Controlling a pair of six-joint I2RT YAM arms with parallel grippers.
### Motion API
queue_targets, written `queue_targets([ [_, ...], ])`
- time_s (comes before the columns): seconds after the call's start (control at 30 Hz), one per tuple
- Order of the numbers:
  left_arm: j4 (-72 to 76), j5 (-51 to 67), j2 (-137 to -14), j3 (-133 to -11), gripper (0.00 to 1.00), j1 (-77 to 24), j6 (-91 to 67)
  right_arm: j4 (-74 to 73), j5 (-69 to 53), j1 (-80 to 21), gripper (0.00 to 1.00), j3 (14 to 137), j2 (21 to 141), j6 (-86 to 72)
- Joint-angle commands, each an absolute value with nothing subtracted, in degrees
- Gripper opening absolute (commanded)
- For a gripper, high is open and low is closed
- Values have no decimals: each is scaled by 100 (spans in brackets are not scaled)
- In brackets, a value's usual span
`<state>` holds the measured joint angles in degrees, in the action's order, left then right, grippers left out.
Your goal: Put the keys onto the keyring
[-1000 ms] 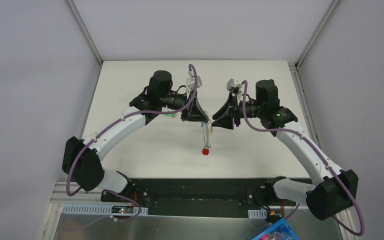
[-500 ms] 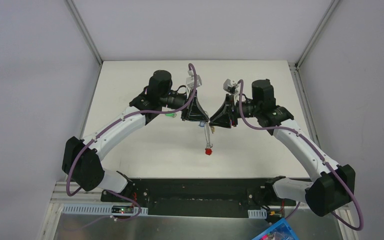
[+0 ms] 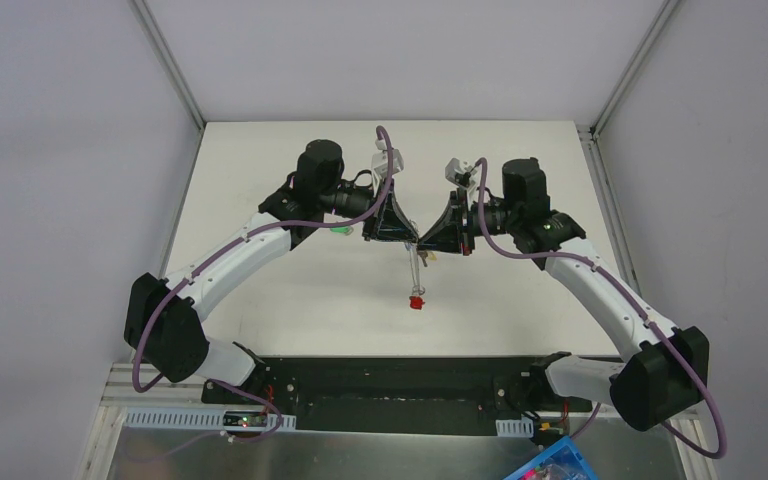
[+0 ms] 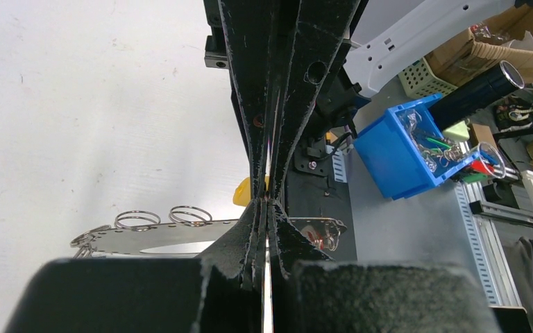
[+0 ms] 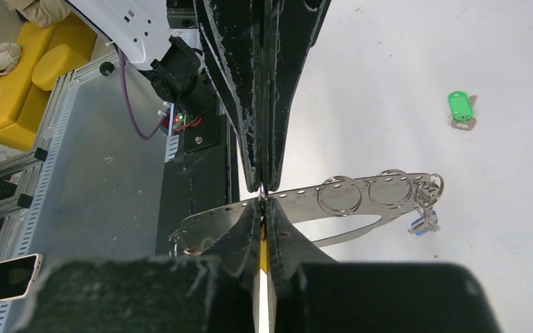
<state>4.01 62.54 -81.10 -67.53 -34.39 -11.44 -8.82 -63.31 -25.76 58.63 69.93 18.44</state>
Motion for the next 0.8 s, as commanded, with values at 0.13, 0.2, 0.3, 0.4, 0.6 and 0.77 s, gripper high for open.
queue_targets([
  [0.13, -177, 6163, -7912, -6962, 0, -3358, -407, -1950, -5822, -2640, 0, 6648, 6979, 2682],
  [0.2, -814, 5922, -7845, -7130, 8, -3357, 187, -2429, -5482, -2722, 0, 6894, 7039, 3002],
  [0.3, -1455, 5618, -7782, -7347, 18, -3357, 885, -2881, -5098, -2896, 0, 7152, 7148, 3194],
  [0.4, -1666, 5520, -7762, -7447, 26, -3366, 1160, -3199, -4808, -3121, 0, 7351, 7320, 3309],
  [0.6, -1997, 5483, -7796, -7493, 37, -3491, 1693, -3469, -4608, -3394, 0, 7642, 7597, 3334],
  [0.77, -1953, 5497, -7822, -7421, 37, -3533, 1844, -3491, -4675, -3491, 0, 7715, 7705, 3307],
])
